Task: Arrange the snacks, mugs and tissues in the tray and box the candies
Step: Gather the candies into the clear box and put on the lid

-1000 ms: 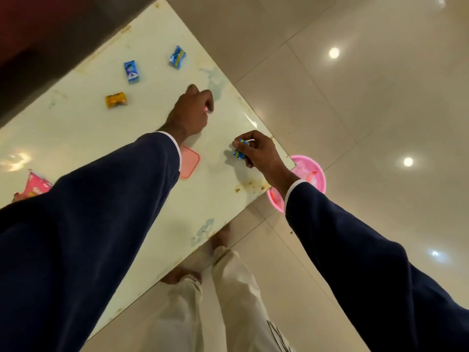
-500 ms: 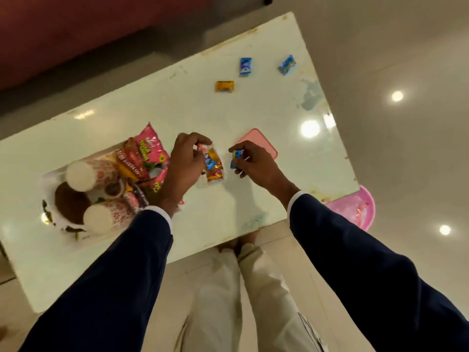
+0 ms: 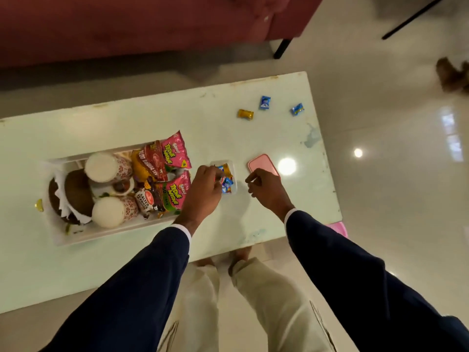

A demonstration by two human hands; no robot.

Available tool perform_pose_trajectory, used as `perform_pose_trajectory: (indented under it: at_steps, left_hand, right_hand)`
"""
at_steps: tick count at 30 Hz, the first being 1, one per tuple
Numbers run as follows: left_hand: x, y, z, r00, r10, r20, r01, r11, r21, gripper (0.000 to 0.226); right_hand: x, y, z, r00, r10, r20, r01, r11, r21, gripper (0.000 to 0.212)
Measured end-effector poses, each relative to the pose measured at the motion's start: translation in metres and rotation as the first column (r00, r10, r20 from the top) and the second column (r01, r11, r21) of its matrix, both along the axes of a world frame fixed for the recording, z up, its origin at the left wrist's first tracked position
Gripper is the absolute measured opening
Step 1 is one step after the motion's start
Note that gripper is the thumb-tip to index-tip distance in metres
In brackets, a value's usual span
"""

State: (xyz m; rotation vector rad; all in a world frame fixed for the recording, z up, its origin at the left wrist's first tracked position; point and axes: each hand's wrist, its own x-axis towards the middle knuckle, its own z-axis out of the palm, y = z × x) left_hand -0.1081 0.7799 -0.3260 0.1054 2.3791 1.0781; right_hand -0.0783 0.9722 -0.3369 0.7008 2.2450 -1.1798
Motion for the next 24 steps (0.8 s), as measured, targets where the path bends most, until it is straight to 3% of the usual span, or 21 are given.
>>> perform_pose_trajectory:
  at_steps: [4,10,14,17,21,24]
  left_hand:
    - [-0.02,0.01,-0.001,0.999,-0.033,-0.039,0.033,0.999,-0.009,0.022]
    - [-0.09,0.064,-0.021,0.988,-0.122,-0.095,0.111,0.988,-0.111,0.028]
    - [-0.136,0.103,-0.042,0.974,-0.219,-0.066,0.195,0.947,-0.257,0.048]
    - [-0.156,0.122,-0.059,0.955,-0.282,-0.087,0.235,0.905,-0.353,0.065]
    - [-0.166,0.134,-0.081,0.916,-0.386,-0.113,0.283,0.818,-0.501,0.065]
    - [-0.161,0.139,-0.088,0.885,-0.43,-0.179,0.274,0.791,-0.547,0.043]
  right_hand:
    - [-0.028,0.04,0.0,0.998,0.054,-0.031,-0.049,0.989,0.138,0.017]
    - [-0.107,0.099,-0.027,0.963,0.14,-0.229,-0.071,0.956,0.284,0.019]
    - [-0.154,0.115,-0.049,0.926,0.266,-0.267,-0.18,0.934,0.309,0.049]
    - [-0.181,0.116,-0.066,0.868,0.431,-0.248,-0.317,0.864,0.391,0.07]
    - [-0.196,0.12,-0.084,0.784,0.59,-0.194,-0.434,0.744,0.508,0.051]
    - [-0.19,0.125,-0.089,0.758,0.6,-0.255,-0.432,0.755,0.493,0.025]
